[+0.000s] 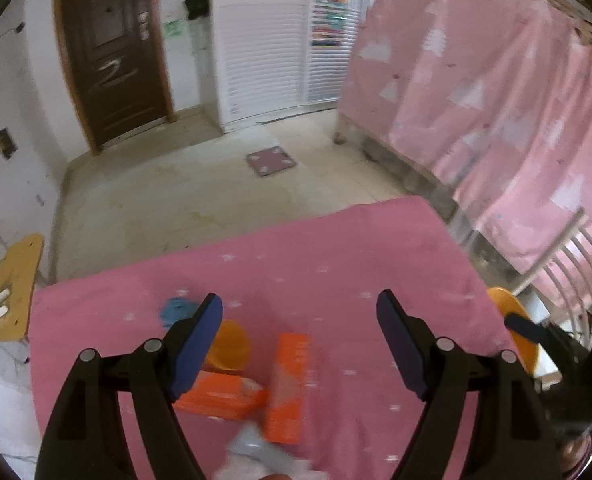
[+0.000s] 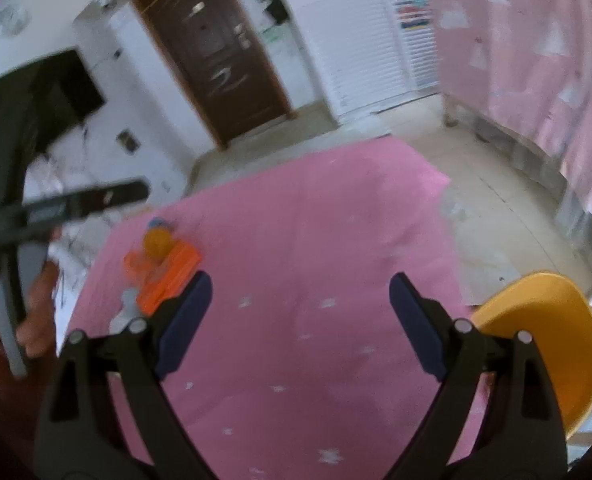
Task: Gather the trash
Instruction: 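Grasp the blue knotted cloth with the left tool, then grasp the crumpled white tissue with the right tool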
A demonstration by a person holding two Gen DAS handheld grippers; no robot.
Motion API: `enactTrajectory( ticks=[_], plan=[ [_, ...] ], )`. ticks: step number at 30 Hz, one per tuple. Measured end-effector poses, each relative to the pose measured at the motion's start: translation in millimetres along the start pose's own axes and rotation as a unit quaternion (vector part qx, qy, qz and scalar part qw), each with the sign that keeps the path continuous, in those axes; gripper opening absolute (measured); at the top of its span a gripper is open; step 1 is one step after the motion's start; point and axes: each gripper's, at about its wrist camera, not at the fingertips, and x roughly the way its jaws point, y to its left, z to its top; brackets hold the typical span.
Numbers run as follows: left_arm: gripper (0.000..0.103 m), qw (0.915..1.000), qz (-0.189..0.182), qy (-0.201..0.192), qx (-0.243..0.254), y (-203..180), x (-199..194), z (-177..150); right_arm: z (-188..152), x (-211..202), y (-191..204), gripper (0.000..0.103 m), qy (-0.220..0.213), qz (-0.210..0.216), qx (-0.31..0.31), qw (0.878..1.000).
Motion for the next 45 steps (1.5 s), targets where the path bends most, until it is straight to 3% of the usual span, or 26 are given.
enactTrajectory(
  ticks=[10,16,21,25,27,29,45],
  plan=[
    [0.072,0.9969,0.037,0.03,-0.063,79,29,-1,-13,37,63,0.087,0.056,0.015,-0.069,0.996],
    [0.072,0.993,0.039,0.069,-0.088,99,60,-9,-20,43,92,0.087,0.074,0.03,-0.106,0.991],
    [0.071,0.9904,0.025,0.088,-0.104,106,78,-12,-29,44,114,0.093,0.085,0.039,-0.135,0.987],
    [0.055,0.9889,0.021,0.098,-0.11,108,88,-14,-36,45,130,0.093,0.094,0.046,-0.155,0.982],
    [0.043,0.9892,0.027,0.098,-0.106,105,90,-16,-38,45,135,0.093,0.096,0.048,-0.163,0.981],
    [0.024,0.99,0.025,0.096,-0.1,105,89,-18,-41,47,141,0.093,0.101,0.054,-0.166,0.979],
    [0.02,0.9911,0.033,0.029,-0.126,122,22,-17,-70,57,184,0.092,0.137,0.088,-0.224,0.961]
  ],
)
